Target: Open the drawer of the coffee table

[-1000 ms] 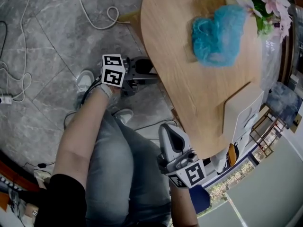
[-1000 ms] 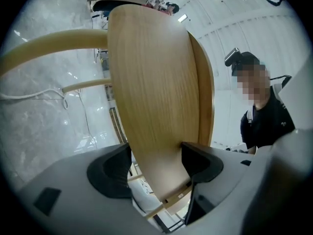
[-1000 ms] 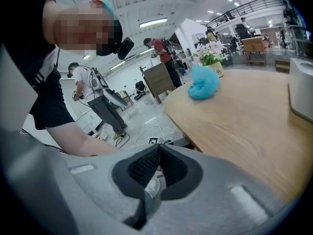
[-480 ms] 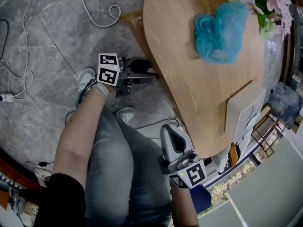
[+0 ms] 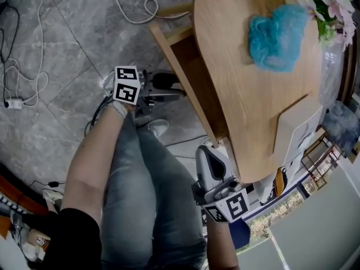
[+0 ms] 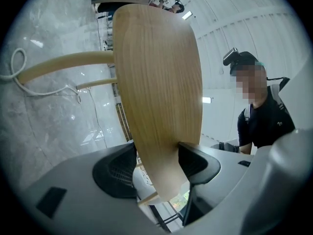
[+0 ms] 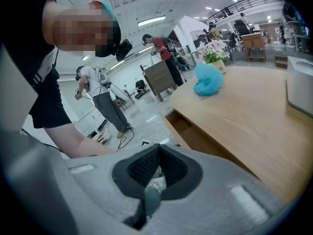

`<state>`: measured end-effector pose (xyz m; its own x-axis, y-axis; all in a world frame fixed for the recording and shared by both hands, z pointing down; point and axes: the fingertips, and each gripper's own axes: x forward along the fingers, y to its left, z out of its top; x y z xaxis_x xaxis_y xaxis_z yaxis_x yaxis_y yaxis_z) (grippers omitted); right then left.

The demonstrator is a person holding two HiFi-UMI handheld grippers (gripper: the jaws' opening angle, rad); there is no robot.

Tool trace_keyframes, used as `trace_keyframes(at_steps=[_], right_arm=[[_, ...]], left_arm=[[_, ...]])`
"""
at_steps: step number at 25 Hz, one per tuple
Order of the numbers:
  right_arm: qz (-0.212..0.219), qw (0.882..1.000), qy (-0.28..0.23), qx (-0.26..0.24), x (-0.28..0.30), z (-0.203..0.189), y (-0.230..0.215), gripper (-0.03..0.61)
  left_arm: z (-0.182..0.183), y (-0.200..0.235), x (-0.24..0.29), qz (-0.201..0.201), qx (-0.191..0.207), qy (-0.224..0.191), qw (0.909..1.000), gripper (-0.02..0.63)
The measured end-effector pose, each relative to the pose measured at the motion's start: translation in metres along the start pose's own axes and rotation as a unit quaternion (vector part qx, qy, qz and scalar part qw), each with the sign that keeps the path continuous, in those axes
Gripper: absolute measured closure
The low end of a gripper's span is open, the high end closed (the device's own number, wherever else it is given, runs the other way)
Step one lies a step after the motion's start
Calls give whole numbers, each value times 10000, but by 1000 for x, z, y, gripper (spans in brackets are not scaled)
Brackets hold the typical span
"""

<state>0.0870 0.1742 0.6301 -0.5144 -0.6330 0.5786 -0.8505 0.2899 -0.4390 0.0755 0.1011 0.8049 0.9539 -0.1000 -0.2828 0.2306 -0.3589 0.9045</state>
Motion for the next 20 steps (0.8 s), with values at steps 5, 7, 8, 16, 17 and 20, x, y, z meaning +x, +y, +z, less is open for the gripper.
trace_keyframes(at_steps=[5, 7, 8, 16, 17, 20], right_arm=[[42, 9998, 206, -39, -1, -8, 5, 580], [90, 9997, 237, -53, 1, -6, 4, 580], [112, 9996, 251, -69, 2, -5, 4, 580], [285, 9989, 325, -175, 9, -17, 34, 580], [304, 9988, 342, -172, 10, -17, 35, 580], [371, 9985, 361, -188, 11, -18, 40, 580]], left_arm=[[-9, -5, -15, 136, -84, -81, 9998, 336], [-10, -4, -16, 169, -92, -46, 9998, 336], [-11, -4, -16, 179, -96, -34, 9998, 336], [-27, -22, -51, 231, -110, -109, 9996, 336], [-28, -23, -53, 239, -112, -121, 9996, 336], [-32, -27, -61, 274, -120, -182, 9994, 336]])
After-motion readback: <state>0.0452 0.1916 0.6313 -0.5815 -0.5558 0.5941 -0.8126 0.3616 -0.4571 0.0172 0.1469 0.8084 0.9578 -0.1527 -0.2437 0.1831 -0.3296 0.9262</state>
